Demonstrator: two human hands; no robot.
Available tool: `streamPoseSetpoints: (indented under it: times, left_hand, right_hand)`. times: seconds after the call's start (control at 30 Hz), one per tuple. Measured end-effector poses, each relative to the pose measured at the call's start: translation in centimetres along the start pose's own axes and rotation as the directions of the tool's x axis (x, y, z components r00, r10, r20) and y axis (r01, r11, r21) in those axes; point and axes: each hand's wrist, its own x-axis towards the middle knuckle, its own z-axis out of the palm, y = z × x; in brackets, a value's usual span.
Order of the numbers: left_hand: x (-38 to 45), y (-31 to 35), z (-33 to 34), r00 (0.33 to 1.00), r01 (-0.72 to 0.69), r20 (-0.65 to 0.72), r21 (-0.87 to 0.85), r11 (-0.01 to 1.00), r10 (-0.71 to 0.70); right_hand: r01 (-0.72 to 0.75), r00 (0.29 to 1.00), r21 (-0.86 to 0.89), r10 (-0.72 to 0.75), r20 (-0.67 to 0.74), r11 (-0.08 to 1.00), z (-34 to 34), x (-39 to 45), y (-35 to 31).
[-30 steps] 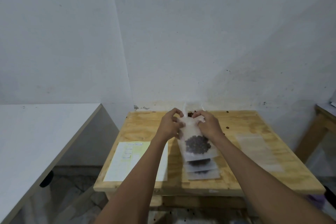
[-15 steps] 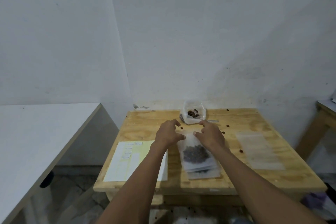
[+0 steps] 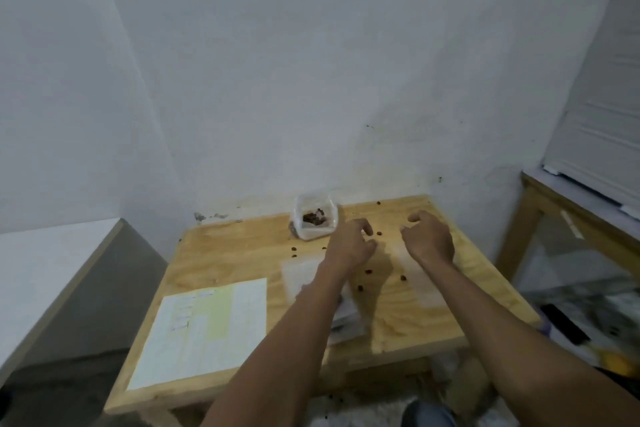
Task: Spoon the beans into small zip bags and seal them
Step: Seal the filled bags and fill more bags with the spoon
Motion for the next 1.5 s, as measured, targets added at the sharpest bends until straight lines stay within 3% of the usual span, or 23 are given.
streamPoseSetpoints:
  times: [0.17,0.33,0.5,0.7,0.83,0.97,1.17,1.23,1.3,1.5]
  left_hand:
    - [1.7,3.1,4.6,0.992,0.058,0.112,0.025,0.998,-0.061]
    - [3.0,4.8,7.0,0.979,0.171,0.111,0.002,0.985,-0.17]
    - [4.1,6.1,8.0,0.933,0.359,0.106,-0.199,0.912,-0.345]
    - [4.5,7.1,8.8,0.93,0.367,0.139,-0.376,0.851,-0.34]
    - [4.4,7.6,7.8,0.929,0.363,0.141,-0.518,0.775,-0.342]
    - [4.0,8.3,4.8,0.934,0.306,0.116,-0.745,0.593,-0.337]
    - [3.2,8.8,-1.2,0.943,0.181,0.041,-0.897,0.402,-0.331]
    - [2.9,8.4,-2.8,0.934,0.149,-0.01,-0.898,0.414,-0.356]
    - [2.5,8.0,-4.0,0.935,0.116,-0.071,-0.865,0.488,-0.348]
    - [0.7,5.9,-7.1,0.965,-0.053,-0.215,-0.721,0.691,-0.151]
  right_hand:
    - [-0.101,0.994,-0.01,0.101,0.051,0.995,-1.9,2.4,5.1]
    - [-0.117,0.985,-0.025,0.119,0.124,0.993,-1.7,3.6,6.7]
    - [-0.141,0.982,0.005,0.139,0.129,0.99,-1.6,4.2,6.5]
    - [-0.173,0.983,0.221,0.156,0.096,0.96,-2.4,5.0,6.5]
    - [-0.07,0.997,0.384,0.069,0.015,0.921,-4.1,4.7,5.1]
    - [0.106,0.994,0.559,-0.097,-0.044,0.822,-5.6,3.6,2.8]
    - [0.336,0.931,0.565,-0.356,-0.08,0.753,-6.5,1.3,-1.2]
    - [0.386,0.9,0.546,-0.435,-0.044,0.744,-6.6,0.4,-2.2]
    - [0.399,0.88,0.544,-0.476,0.001,0.738,-6.5,-0.3,-3.2]
    - [0.323,0.902,0.611,-0.43,0.032,0.723,-5.9,-1.2,-6.7]
